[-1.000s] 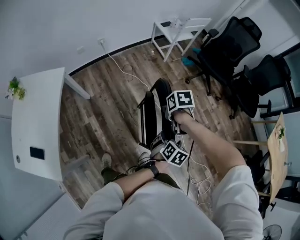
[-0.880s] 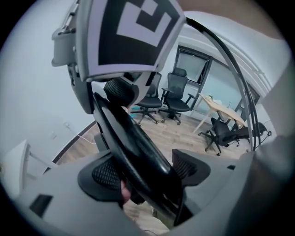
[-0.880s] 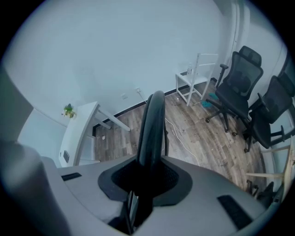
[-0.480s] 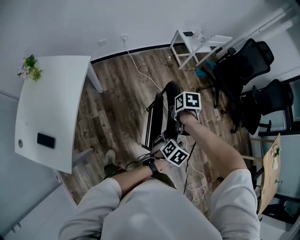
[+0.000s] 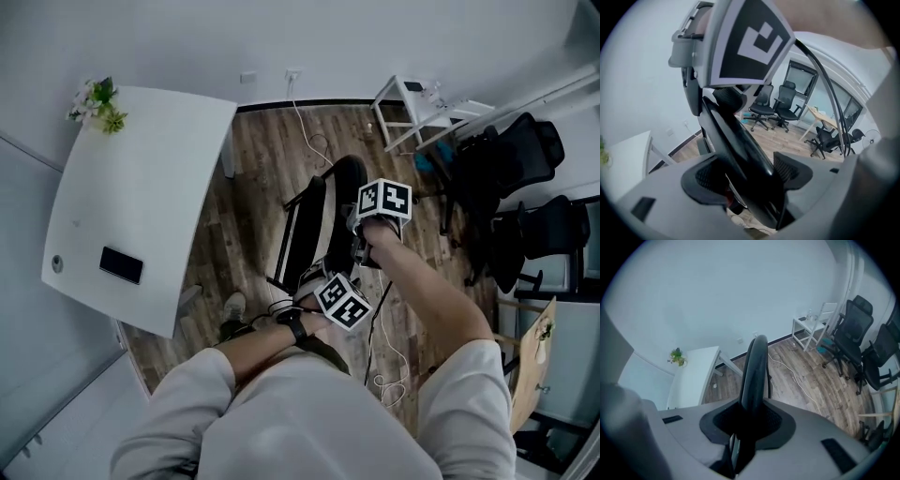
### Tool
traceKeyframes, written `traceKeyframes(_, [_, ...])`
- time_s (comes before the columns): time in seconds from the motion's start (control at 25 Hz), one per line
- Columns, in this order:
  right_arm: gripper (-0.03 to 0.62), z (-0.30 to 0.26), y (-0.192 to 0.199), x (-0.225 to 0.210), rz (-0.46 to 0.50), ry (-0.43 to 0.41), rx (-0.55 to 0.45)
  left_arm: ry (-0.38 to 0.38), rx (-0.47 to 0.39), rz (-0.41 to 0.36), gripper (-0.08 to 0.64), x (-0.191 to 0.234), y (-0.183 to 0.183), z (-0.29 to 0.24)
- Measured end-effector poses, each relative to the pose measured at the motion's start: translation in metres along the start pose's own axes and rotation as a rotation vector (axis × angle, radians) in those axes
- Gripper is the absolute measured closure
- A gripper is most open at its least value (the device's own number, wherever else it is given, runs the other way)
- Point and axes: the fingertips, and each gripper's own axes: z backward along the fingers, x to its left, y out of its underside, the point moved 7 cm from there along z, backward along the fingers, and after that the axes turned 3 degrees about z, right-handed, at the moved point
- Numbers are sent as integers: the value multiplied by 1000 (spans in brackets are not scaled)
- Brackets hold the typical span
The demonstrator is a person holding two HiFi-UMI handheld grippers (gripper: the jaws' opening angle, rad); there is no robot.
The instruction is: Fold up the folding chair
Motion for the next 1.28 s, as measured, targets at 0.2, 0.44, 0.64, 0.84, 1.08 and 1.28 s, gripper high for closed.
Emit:
traceKeyframes(0.2, [497,-22,-15,65,14,-33,-13,-50,-21,5,236,59,23,29])
traceKeyframes(0.44, [497,-51,-31,143,53,-49,-37,-88,-56,22,239,127,54,63])
traceKeyframes(0.64, [497,-70,-34,197,78,-52,-43,-104,-84,42,241,167,79,87])
traceKeyframes(0.84, [497,-92,-26,240,87,-38,-41,-96,-105,61,241,198,110,107])
traceKeyframes(1.08, [491,-108,-29,291,78,-30,-73,-52,-151,84,238,240,134,135])
traceKeyframes(1.28, [463,-119,-34,316,43,-64,-84,-9,-130,28,238,275,150,153])
